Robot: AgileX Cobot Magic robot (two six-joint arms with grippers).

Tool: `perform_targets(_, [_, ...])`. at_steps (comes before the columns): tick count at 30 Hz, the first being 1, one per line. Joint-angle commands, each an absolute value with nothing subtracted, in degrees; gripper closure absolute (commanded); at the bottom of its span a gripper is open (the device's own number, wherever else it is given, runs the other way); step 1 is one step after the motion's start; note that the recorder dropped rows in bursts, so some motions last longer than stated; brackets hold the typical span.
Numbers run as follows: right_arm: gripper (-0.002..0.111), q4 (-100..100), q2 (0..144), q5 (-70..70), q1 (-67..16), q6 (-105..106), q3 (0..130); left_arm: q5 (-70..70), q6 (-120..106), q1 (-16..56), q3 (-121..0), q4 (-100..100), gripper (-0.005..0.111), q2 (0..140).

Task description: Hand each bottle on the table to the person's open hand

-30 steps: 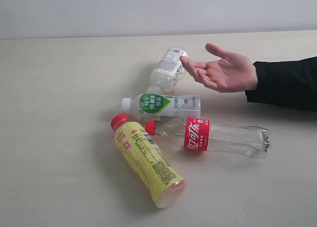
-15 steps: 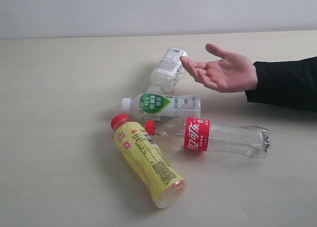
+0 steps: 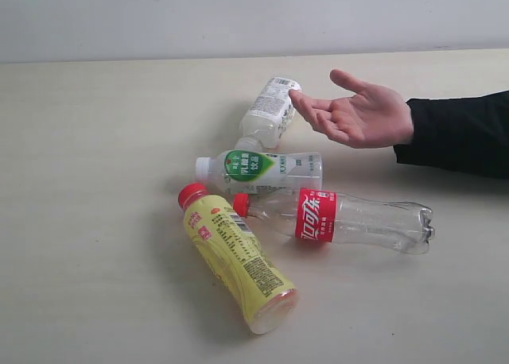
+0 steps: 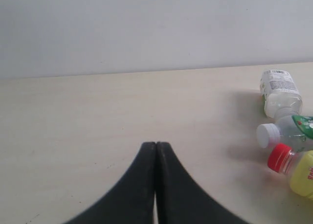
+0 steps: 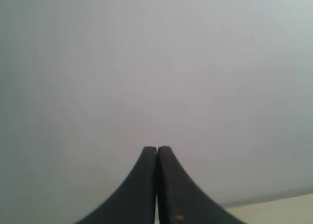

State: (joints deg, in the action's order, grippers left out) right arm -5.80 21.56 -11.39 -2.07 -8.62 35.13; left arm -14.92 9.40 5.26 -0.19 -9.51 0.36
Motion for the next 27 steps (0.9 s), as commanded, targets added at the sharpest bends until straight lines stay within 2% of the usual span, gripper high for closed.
perform_targets(1, [0.108, -17.16, 31.82, -29.84, -5.79, 13.05, 45.43, -14.58, 9.32, 5.17, 0.0, -9.77, 0.107, 0.0])
perform_targets(4, [0.108, -25.62, 39.16, -42.43, -7.88, 22.59, 50.7, -14.58, 9.32, 5.17, 0.0, -9.77, 0.107, 0.0])
perform_targets(11, [0.108, -26.01, 59.43, -62.25, -18.18, 21.71, 58.22, -14.58, 9.32, 5.17, 0.0, -9.77, 0.107, 0.0])
perform_targets(22, [0.108, -10.68, 85.11, -62.7, -40.46, 9.48, 63.6, -14.58, 9.32, 5.17, 0.0, -9.77, 0.107, 0.0])
perform_targets(25, [0.099, -6.25, 91.81, -63.64, -43.66, 5.85, 68.12, -14.58, 9.32, 5.17, 0.0, -9.77, 0.107, 0.0])
perform_targets(27, [0.087, -6.47, 95.36, -63.66, -45.22, 5.73, 70.77, -14.58, 9.32, 5.17, 0.0, -9.77, 0.107, 0.0])
